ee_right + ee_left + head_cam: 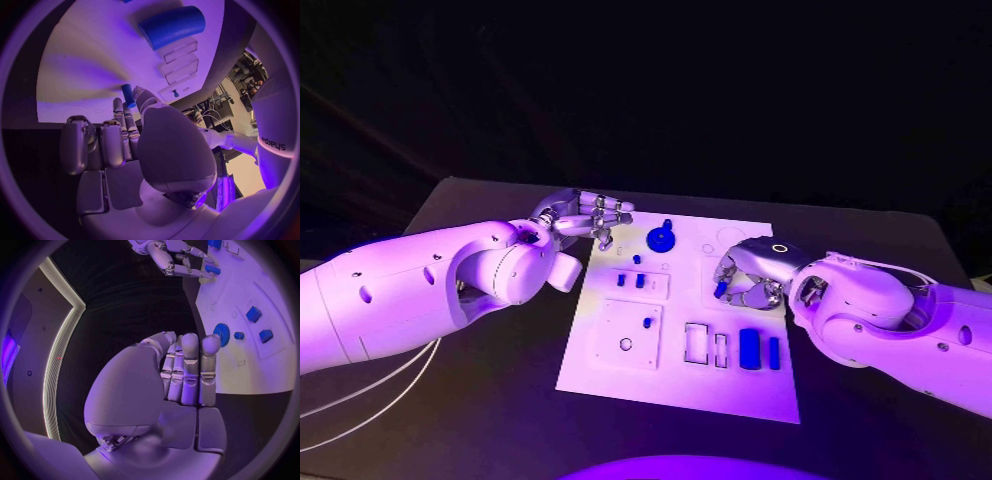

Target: Assemble the parts on the task board

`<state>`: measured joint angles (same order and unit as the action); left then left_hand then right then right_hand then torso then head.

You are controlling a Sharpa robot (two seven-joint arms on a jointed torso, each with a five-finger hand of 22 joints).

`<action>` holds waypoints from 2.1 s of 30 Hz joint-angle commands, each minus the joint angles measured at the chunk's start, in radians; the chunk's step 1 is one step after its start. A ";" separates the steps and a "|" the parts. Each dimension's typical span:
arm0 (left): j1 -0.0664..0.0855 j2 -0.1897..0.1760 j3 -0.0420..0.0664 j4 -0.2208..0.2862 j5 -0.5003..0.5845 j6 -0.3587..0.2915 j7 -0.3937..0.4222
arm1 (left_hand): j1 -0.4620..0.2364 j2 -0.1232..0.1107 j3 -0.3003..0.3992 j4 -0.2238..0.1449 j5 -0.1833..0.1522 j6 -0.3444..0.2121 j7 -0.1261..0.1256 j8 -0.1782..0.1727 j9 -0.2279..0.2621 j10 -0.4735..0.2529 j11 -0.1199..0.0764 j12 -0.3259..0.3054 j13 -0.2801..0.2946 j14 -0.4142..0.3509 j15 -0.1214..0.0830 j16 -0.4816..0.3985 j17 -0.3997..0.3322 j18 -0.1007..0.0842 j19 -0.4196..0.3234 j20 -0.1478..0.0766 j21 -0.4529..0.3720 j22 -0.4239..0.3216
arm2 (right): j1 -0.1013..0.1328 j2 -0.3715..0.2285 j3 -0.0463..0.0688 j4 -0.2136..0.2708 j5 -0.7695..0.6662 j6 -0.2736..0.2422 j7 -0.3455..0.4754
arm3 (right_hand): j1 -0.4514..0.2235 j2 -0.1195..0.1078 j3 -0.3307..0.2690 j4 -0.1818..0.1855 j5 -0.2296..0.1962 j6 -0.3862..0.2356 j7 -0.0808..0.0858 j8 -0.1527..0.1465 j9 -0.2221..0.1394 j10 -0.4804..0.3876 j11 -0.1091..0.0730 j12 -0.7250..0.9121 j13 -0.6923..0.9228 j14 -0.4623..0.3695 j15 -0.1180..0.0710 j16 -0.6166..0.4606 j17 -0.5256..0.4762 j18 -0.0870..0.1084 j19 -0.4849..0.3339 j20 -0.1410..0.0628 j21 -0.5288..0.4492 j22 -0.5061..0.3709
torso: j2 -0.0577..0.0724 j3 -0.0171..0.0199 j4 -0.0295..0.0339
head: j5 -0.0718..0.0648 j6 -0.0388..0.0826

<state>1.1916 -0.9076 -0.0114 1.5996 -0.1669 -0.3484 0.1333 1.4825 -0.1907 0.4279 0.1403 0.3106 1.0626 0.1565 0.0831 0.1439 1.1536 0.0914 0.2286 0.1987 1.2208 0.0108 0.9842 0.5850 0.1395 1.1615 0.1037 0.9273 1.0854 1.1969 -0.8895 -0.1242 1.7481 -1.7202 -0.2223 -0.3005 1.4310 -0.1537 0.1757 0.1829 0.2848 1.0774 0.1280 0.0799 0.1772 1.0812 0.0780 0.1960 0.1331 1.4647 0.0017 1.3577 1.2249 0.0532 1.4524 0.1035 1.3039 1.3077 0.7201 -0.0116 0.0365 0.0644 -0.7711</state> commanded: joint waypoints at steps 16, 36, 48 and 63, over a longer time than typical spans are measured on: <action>0.001 0.001 0.000 0.002 0.000 0.023 0.002 | -0.003 0.011 -0.004 -0.003 -0.002 -0.001 0.006 -0.003 -0.002 -0.008 -0.003 0.007 0.002 -0.006 0.001 -0.005 0.000 0.012 -0.005 0.000 -0.008 -0.001 | -0.006 0.013 -0.001 -0.010 -0.010 0.021 0.002 | 0.045 0.036 0.065 0.022 -0.044 0.068 -0.012 0.016 0.010 0.089 -0.019 0.015 -0.006 0.044 -0.019 0.019 0.015 -0.008 0.029 -0.012 0.051 0.197 | 0.000 0.0012 -0.0009 | 0.002 -0.006; 0.001 0.003 0.000 -0.004 0.000 0.025 0.000 | -0.003 0.011 -0.004 -0.003 -0.002 -0.002 0.005 -0.003 -0.002 -0.009 -0.003 0.007 0.002 -0.007 0.001 -0.006 -0.002 0.012 -0.006 0.000 -0.009 -0.002 | 0.007 -0.022 0.007 0.074 0.026 -0.090 -0.008 | 0.076 0.048 0.128 0.010 -0.070 0.102 -0.021 0.029 0.023 0.136 -0.031 -0.001 -0.011 0.047 -0.029 0.028 0.025 -0.014 0.043 -0.023 0.081 0.209 | -0.001 0.0002 -0.0006 | -0.002 -0.003; 0.001 0.010 0.000 -0.008 0.000 0.029 -0.002 | -0.002 0.011 -0.004 -0.004 -0.001 -0.002 0.005 -0.003 -0.002 -0.010 -0.003 0.008 0.002 -0.007 0.001 -0.006 -0.003 0.013 -0.007 0.000 -0.012 -0.004 | 0.025 0.008 0.012 0.194 0.070 -0.111 0.011 | 0.075 0.043 0.131 0.009 -0.069 0.102 -0.020 0.029 0.024 0.136 -0.031 -0.005 -0.012 0.047 -0.029 0.026 0.022 -0.014 0.041 -0.023 0.077 0.208 | 0.000 0.0006 -0.0011 | 0.012 -0.010; 0.001 0.027 0.000 -0.011 0.000 0.030 0.001 | -0.002 0.011 -0.004 -0.004 -0.001 -0.002 0.005 -0.003 -0.002 -0.010 -0.003 0.008 0.002 -0.007 0.001 -0.006 -0.003 0.013 -0.007 0.000 -0.012 -0.004 | -0.058 0.182 0.000 0.131 0.048 -0.130 0.034 | 0.076 0.042 0.146 0.003 -0.055 0.100 -0.017 0.027 0.027 0.139 -0.028 -0.015 -0.015 0.046 -0.028 0.025 0.019 -0.012 0.038 -0.023 0.068 0.207 | 0.000 -0.0003 0.0018 | 0.032 -0.020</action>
<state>1.1915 -0.8833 -0.0121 1.5875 -0.1670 -0.3358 0.1280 1.4826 -0.1908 0.4280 0.1403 0.3106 1.0625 0.1565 0.0831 0.1423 1.1501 0.0877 0.2325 0.2000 1.2208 0.0108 0.9842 0.5830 0.1393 1.1615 0.1036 0.9215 1.0821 1.1412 -0.7106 -0.1242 1.8860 -1.6564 -0.3446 -0.2766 1.5046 -0.1097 0.3162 0.1848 0.2248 1.1705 0.1107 0.1006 0.1874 1.2115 0.0486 0.1875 0.1180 1.4649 -0.0199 1.3812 1.2443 0.0532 1.4682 0.0874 1.3763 1.3078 0.7197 -0.0123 0.0385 0.0923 -0.7897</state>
